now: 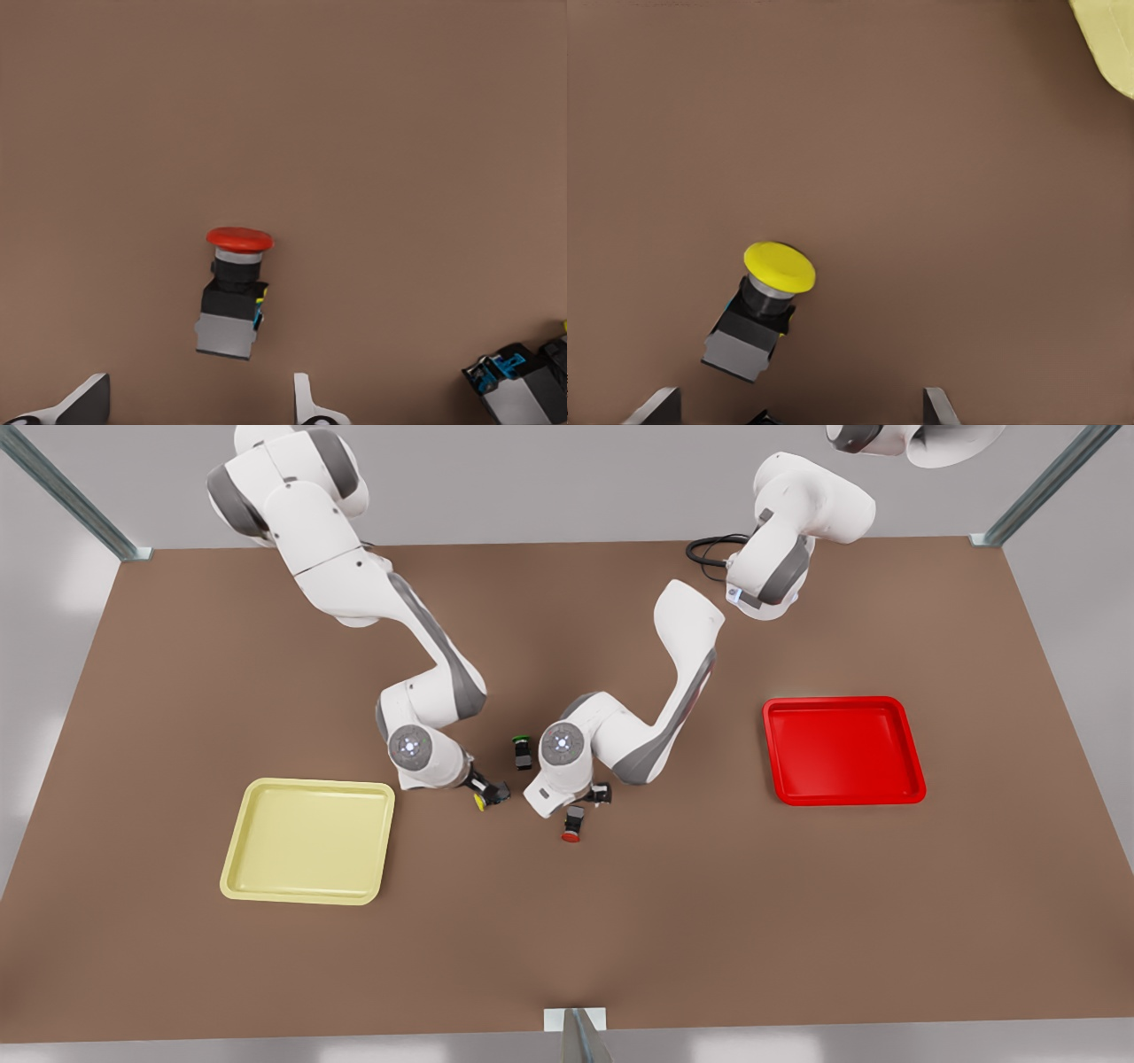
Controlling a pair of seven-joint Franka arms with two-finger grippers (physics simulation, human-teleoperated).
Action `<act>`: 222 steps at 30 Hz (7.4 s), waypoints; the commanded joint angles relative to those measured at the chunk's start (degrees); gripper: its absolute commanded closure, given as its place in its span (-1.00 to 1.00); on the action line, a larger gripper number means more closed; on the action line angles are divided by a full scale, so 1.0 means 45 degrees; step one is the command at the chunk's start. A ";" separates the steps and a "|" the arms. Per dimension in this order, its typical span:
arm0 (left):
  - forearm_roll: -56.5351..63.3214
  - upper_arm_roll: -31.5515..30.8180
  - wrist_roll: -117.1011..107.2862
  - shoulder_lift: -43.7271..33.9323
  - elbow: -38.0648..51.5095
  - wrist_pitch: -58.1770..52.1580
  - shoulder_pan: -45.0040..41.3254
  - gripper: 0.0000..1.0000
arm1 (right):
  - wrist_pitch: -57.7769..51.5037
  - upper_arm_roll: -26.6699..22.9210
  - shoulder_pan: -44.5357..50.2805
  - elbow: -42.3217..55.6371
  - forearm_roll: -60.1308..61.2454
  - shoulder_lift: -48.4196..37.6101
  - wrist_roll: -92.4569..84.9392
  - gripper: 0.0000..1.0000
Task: Place the switches on the corresponding trays according to their colors
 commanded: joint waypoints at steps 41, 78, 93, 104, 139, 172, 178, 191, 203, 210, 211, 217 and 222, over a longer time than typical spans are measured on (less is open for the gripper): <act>0.0206 -0.0008 0.0702 0.0018 -0.2273 0.2815 0.0099 -0.99 | 0.0165 0.0020 -0.1992 -0.1638 -0.0098 -0.1242 -0.3381 -1.00; -0.0107 0.0070 0.0722 0.0174 -0.1942 0.3088 0.0314 -0.34 | 0.0185 0.0020 -0.1836 -0.1638 -0.0078 -0.1164 -0.3303 -1.00; -0.0126 0.0070 0.1620 0.0154 -0.1902 0.3069 0.0372 -0.04 | 0.0204 0.0020 -0.1816 -0.1638 -0.0078 -0.1164 -0.3263 -1.00; -0.0146 0.0070 0.1484 0.0096 -0.1922 0.3088 0.0353 0.01 | 0.0185 0.0020 -0.1797 -0.1638 -0.0078 -0.1184 -0.3263 -1.00; -0.0419 -0.0164 0.8124 -1.1994 -1.4871 0.0725 1.0430 -0.02 | 0.1786 -0.5254 0.5644 0.0686 0.4590 0.2000 0.1384 -1.00; -0.0536 0.0949 0.7577 -1.2014 -0.5691 -0.6853 0.8029 -1.00 | 0.3466 -0.5644 0.6602 0.0022 0.4746 0.2527 0.2440 -0.47; -0.0107 0.0910 0.7577 -1.1389 -0.5555 -0.6599 0.7814 -1.00 | 0.3388 -0.5606 0.6582 0.0022 0.4746 0.2488 0.2771 -0.31; -0.0126 0.0910 0.7558 -1.1467 -0.5535 -0.6755 0.7814 -1.00 | 0.3271 -0.5605 0.6524 0.0042 0.4746 0.2508 0.3123 -0.11; -0.0126 0.0832 0.7558 -1.1408 -0.5555 -0.6619 0.7853 -1.00 | 0.3271 -0.5605 0.6504 0.0081 0.4746 0.2527 0.2948 -0.06; -0.0126 0.0714 0.7558 -1.1349 -0.5555 -0.6501 0.7794 -1.00 | 0.3251 -0.5605 0.6484 0.0042 0.4746 0.2410 0.2654 -0.03; -0.0146 0.0714 0.7538 -1.1388 -0.5555 -0.6501 0.7794 -1.00 | 0.3232 -0.5605 0.6387 0.0003 0.4727 0.2274 0.2635 -0.03; -0.0263 0.0695 0.7538 -1.1428 -0.5711 -0.6130 0.7989 -1.00 | 0.2509 -0.5605 0.2989 -0.1462 0.3263 -0.0148 -0.2032 -0.03; -0.0243 0.0714 0.7538 -1.1271 -0.5613 -0.5955 0.8048 -1.00 | 0.2548 -0.5527 -0.0429 -0.2712 0.0450 -0.1379 -0.5509 -0.04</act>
